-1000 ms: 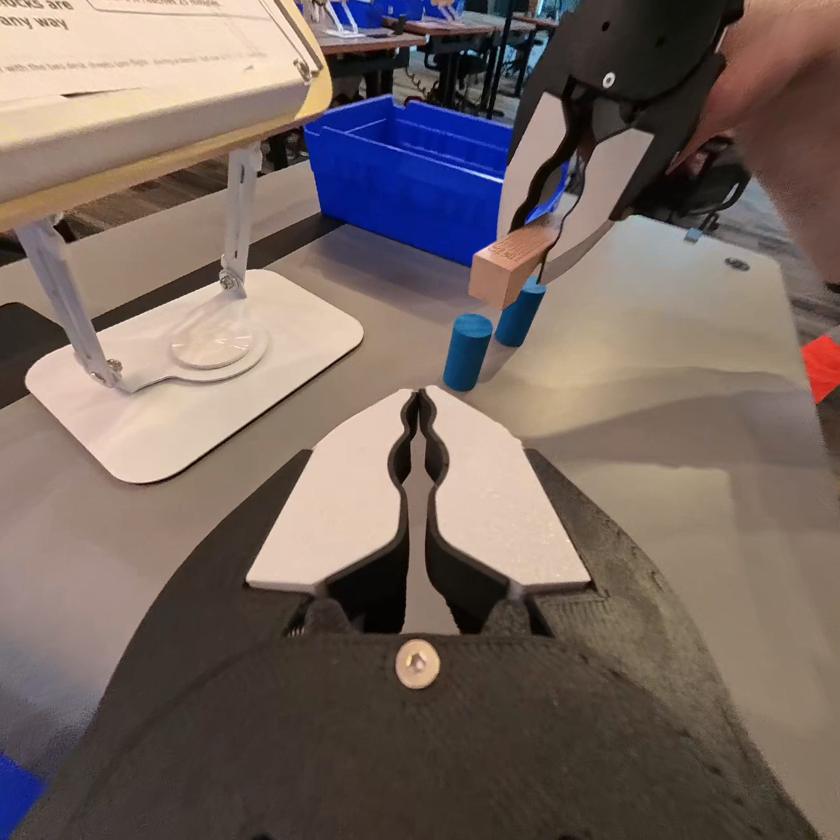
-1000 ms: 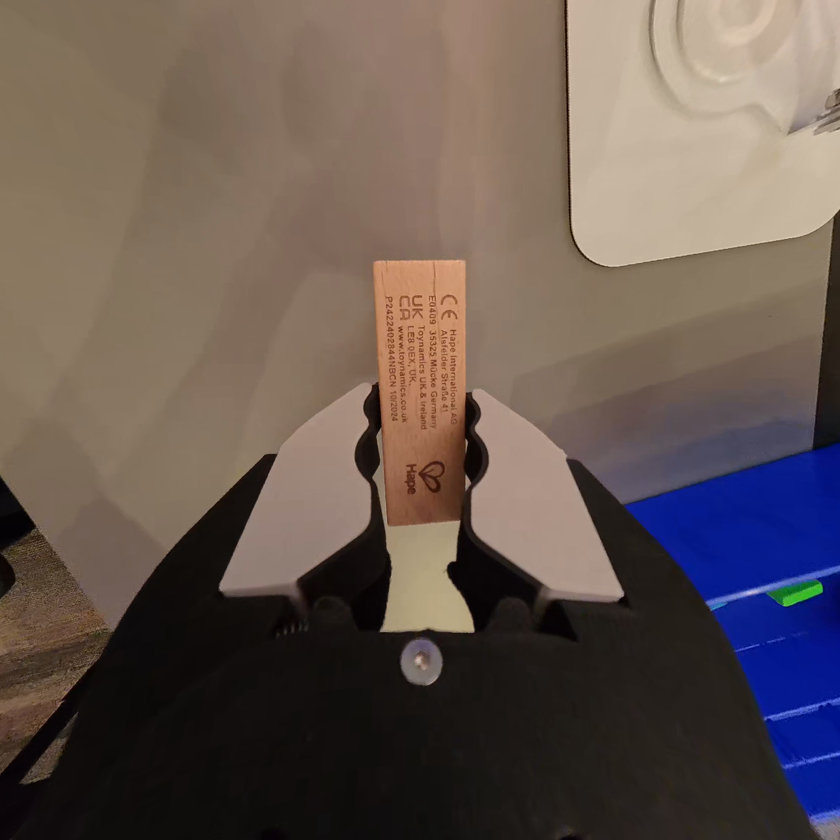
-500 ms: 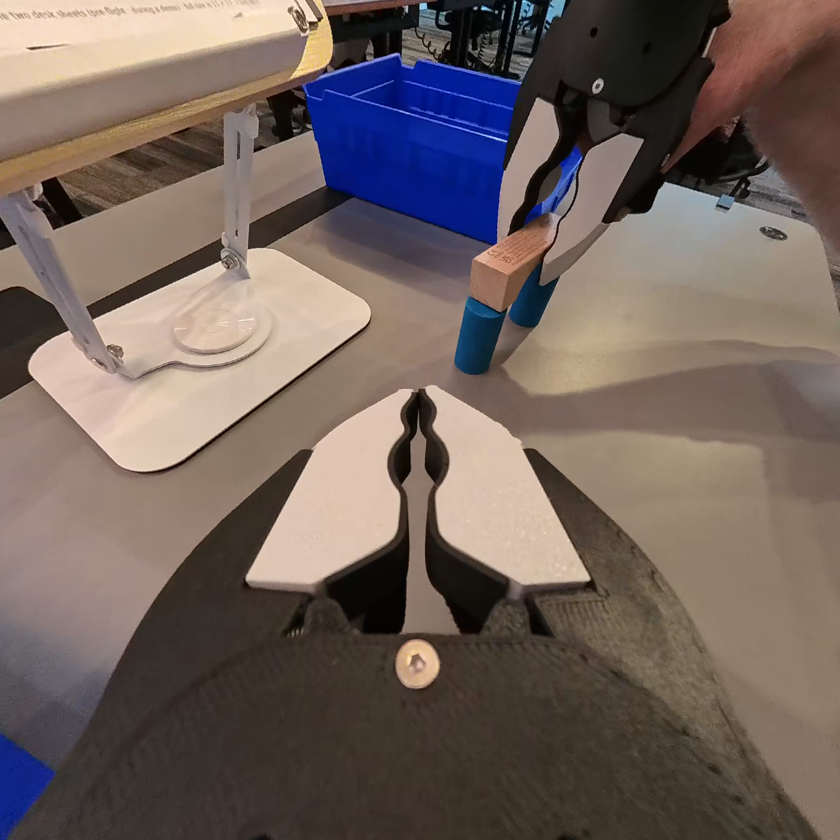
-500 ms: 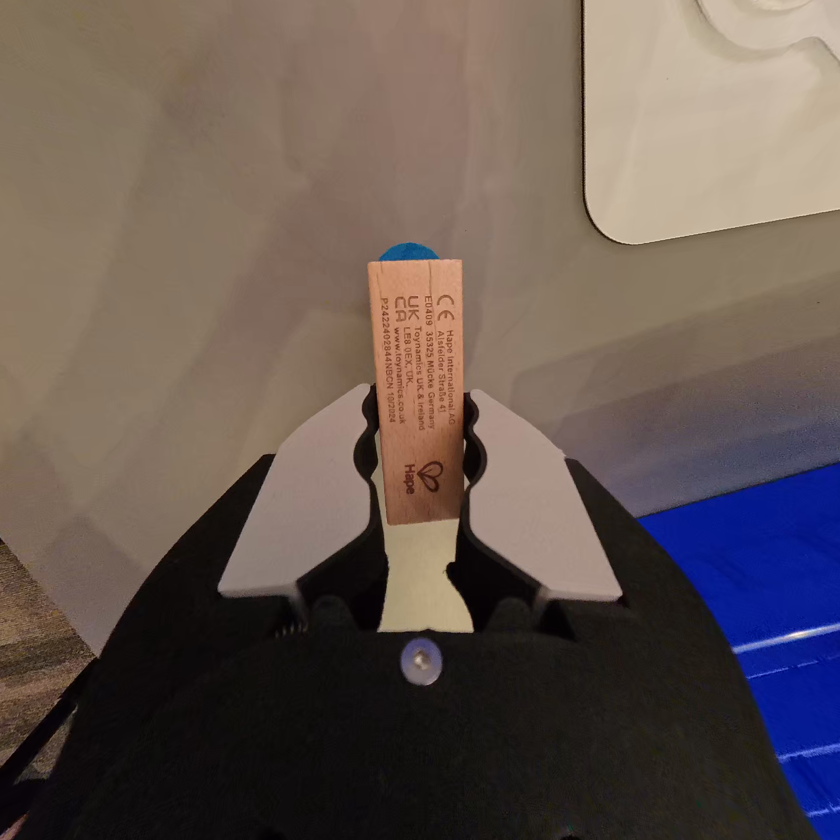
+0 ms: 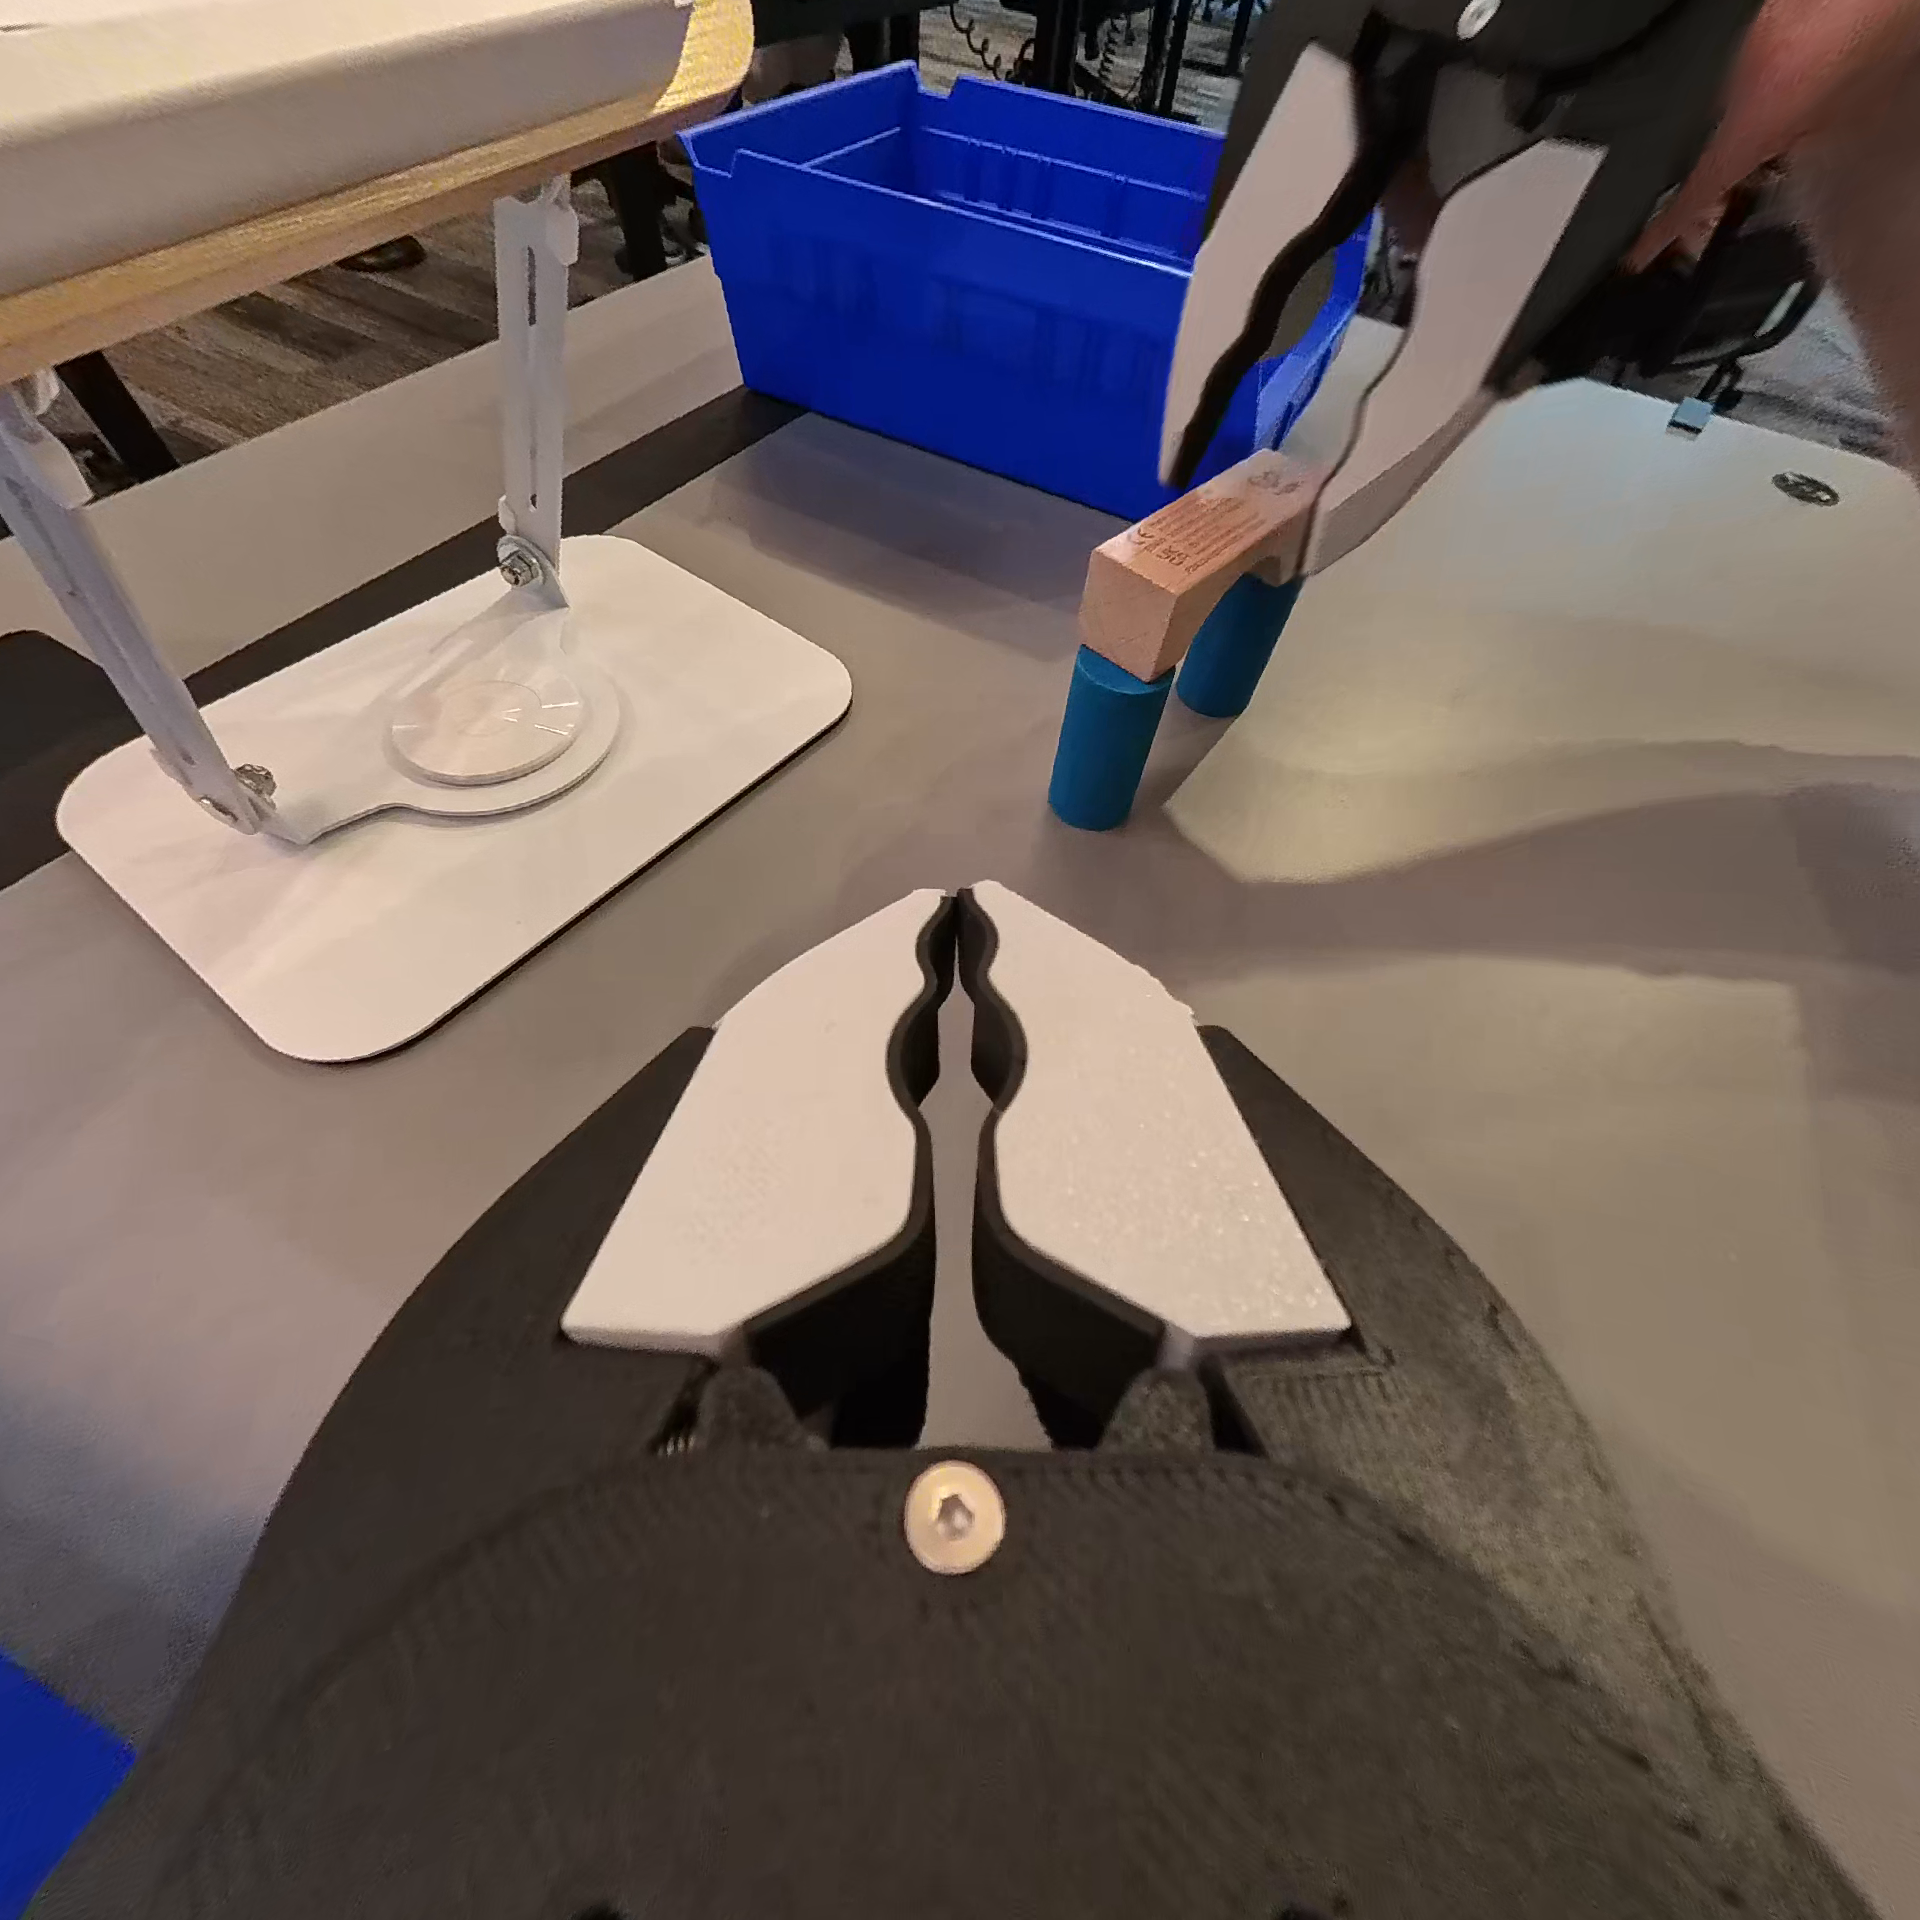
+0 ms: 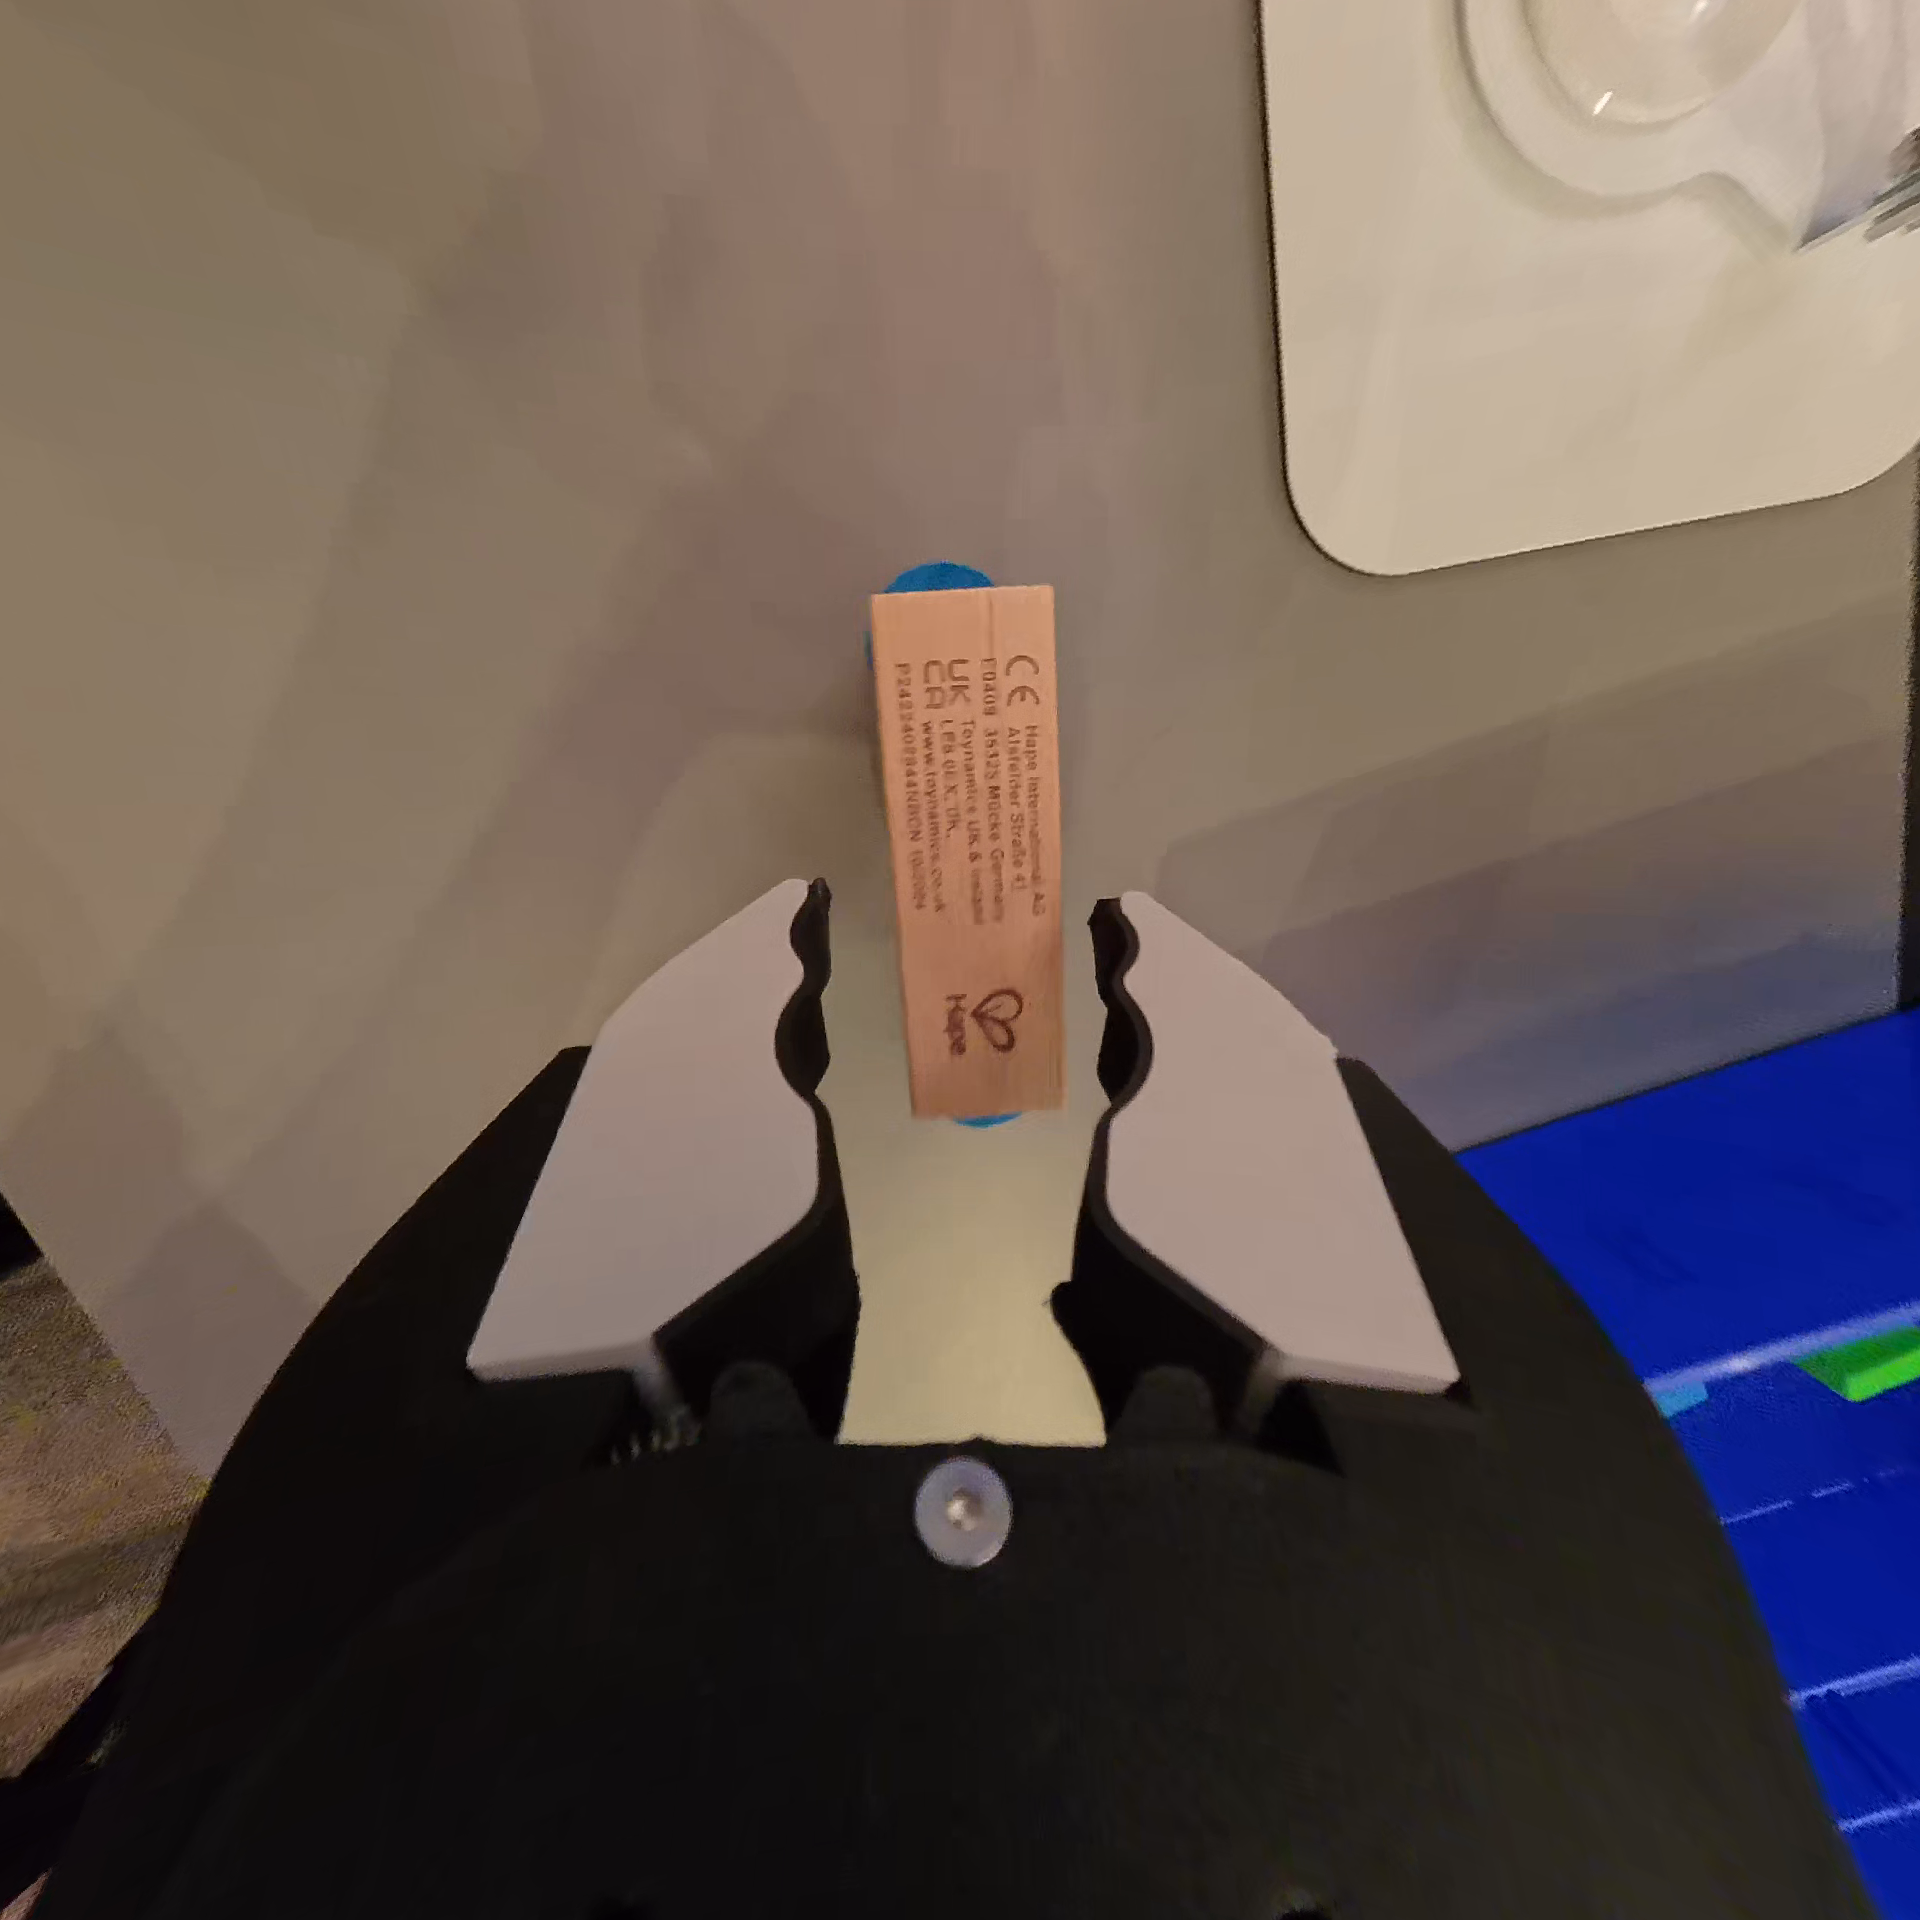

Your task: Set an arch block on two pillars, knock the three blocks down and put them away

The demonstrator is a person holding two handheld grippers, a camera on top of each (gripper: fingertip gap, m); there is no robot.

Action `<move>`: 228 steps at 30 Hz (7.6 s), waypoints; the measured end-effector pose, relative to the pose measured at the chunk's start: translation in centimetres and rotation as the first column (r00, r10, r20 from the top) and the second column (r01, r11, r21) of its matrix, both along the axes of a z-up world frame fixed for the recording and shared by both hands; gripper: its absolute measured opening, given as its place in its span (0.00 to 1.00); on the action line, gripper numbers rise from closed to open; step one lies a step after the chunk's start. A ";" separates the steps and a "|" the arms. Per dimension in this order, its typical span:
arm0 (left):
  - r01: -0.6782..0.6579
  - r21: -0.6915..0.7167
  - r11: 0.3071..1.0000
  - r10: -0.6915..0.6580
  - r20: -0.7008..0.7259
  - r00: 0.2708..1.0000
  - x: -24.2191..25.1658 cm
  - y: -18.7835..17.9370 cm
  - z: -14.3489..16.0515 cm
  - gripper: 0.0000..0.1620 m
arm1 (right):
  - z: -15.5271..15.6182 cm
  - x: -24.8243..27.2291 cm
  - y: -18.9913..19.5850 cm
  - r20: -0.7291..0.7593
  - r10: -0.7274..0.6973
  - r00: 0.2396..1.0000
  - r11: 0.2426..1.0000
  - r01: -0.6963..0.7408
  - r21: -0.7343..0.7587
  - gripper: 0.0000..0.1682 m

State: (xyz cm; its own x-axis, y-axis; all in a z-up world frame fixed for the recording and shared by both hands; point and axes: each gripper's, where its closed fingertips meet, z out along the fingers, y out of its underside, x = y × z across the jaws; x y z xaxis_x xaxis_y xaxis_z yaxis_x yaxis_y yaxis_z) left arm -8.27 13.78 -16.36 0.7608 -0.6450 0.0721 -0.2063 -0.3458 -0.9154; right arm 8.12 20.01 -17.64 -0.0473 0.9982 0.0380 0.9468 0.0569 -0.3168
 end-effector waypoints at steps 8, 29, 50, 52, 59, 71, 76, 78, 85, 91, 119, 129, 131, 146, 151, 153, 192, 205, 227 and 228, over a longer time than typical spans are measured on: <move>-0.124 0.038 0.991 0.127 -0.083 0.988 -2.2 0.4 -0.4 0.00 | 5.1 3.4 -0.9 -0.336 -0.133 0.932 0.980 0.174 0.092 0.20; -0.452 -0.030 0.892 0.420 -0.319 0.850 -7.9 -0.3 -7.1 0.00 | -6.8 8.7 3.2 -0.515 -0.506 0.692 0.821 0.569 -0.042 0.00; -0.457 0.018 0.889 0.446 -0.260 0.857 -8.3 -0.3 -5.1 0.00 | -5.1 5.3 5.5 -0.514 -0.584 0.628 0.736 0.677 -0.011 0.00; -0.464 0.023 0.886 0.454 -0.253 0.854 -8.6 -0.3 -4.8 0.00 | -5.6 -0.2 3.7 -0.469 -0.479 0.742 0.810 0.580 0.090 0.00; -0.510 0.052 0.859 0.508 -0.215 0.834 -10.6 -0.7 -3.5 0.00 | -5.1 -6.8 0.8 -0.469 -0.340 0.815 0.876 0.456 0.157 0.00; -0.570 -0.018 0.822 0.562 -0.139 0.815 -13.3 -0.6 -4.4 0.00 | -5.0 -4.6 0.4 -0.542 -0.334 0.771 0.909 0.415 0.029 0.00; -0.578 0.005 0.816 0.574 -0.131 0.808 -13.7 -0.7 -3.6 0.00 | -4.2 -6.6 -2.1 -0.545 -0.253 0.800 0.951 0.309 0.012 0.01; -0.574 0.015 0.819 0.571 -0.127 0.811 -13.4 -0.8 -3.3 0.00 | -4.0 -7.9 -3.7 -0.533 -0.181 0.826 0.974 0.224 0.016 0.10; -0.546 0.014 0.838 0.542 -0.136 0.829 -12.6 -0.7 -3.4 0.00 | -7.8 -11.3 -6.2 -0.295 -0.063 0.954 0.996 0.078 0.041 0.63; -0.542 0.018 0.840 0.539 -0.130 0.832 -12.4 -0.8 -3.2 0.00 | -8.4 -11.9 -5.8 -0.264 -0.078 0.961 0.997 0.080 -0.005 0.44; -0.623 0.085 0.777 0.629 -0.083 0.773 -15.3 -2.4 -1.2 0.00 | 5.3 14.2 14.5 -0.145 -0.215 0.966 0.935 0.247 0.255 0.44; -0.643 0.084 0.761 0.649 -0.104 0.754 -15.9 -1.9 -1.8 0.00 | -5.4 21.4 20.0 0.549 -0.024 0.835 0.970 -0.113 0.215 0.44; -0.645 0.087 0.759 0.651 -0.118 0.750 -16.0 -1.9 -1.9 0.00 | -6.6 22.1 20.5 0.596 -0.003 0.803 0.976 -0.129 0.177 0.44; -0.642 0.069 0.764 0.645 -0.102 0.757 -16.0 -1.7 -2.1 0.00 | -8.0 22.2 19.6 0.627 0.072 0.776 0.995 -0.096 0.006 0.44; -0.641 0.065 0.765 0.644 -0.098 0.759 -16.0 -1.7 -2.1 0.00 | -8.0 22.3 19.7 0.629 0.055 0.775 0.996 -0.085 0.017 0.46; -0.642 0.064 0.764 0.645 -0.100 0.758 -16.1 -1.7 -2.2 0.00 | -7.7 22.5 19.9 0.632 0.040 0.774 0.996 -0.083 0.039 0.49; -0.602 0.119 0.789 0.609 -0.031 0.792 -15.5 -2.2 0.3 0.00 | -8.3 -18.6 -17.4 -0.065 0.880 0.471 0.470 -0.882 -0.040 0.44; -0.591 0.118 0.798 0.598 -0.036 0.801 -14.9 -2.1 0.2 0.00 | -4.7 -12.8 -12.1 -0.218 0.660 0.719 0.738 -0.675 0.010 0.44; -0.587 0.084 0.805 0.592 -0.060 0.804 -14.7 -1.6 -1.1 0.00 | -2.7 20.5 20.0 0.353 -0.302 0.885 0.939 0.213 0.270 0.45; -0.586 0.083 0.806 0.591 -0.062 0.804 -14.7 -1.6 -1.2 0.00 | -3.4 20.9 20.2 0.384 -0.292 0.876 0.944 0.202 0.259 0.45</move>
